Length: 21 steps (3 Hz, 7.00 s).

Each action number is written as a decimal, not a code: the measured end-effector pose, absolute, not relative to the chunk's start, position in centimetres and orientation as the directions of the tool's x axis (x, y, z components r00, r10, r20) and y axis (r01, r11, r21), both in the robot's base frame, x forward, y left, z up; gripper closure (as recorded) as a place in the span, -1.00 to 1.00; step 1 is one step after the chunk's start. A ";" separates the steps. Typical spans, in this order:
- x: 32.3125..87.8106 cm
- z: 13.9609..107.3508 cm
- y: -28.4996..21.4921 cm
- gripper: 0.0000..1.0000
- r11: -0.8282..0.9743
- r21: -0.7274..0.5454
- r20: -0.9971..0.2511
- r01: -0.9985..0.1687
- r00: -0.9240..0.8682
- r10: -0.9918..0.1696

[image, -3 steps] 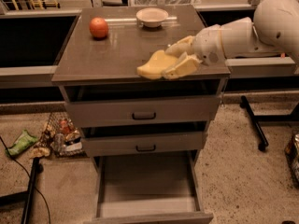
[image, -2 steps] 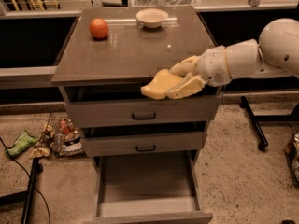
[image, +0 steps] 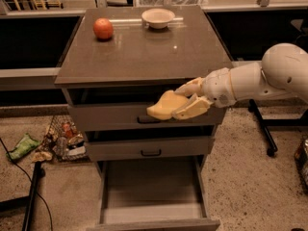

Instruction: Place sponge into bottom drawer

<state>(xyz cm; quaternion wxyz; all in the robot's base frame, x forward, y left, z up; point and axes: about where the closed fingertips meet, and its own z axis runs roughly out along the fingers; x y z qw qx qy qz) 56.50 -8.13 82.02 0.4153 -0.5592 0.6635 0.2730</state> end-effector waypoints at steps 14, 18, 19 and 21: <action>54.1 26.6 0.5 1.00 0.470 0.514 -0.713 -0.717 -0.662 -0.231; 59.1 18.5 0.0 -0.47 0.589 0.497 -0.625 -0.637 -0.734 -0.267; 59.2 17.6 -0.2 -0.93 0.593 0.509 -0.608 -0.624 -0.748 -0.264; 57.2 18.5 -3.5 -1.00 0.585 0.540 -0.631 -0.605 -0.751 -0.195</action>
Offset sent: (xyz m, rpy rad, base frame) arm -0.0418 -0.0094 -0.1268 -0.0488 0.1493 0.0654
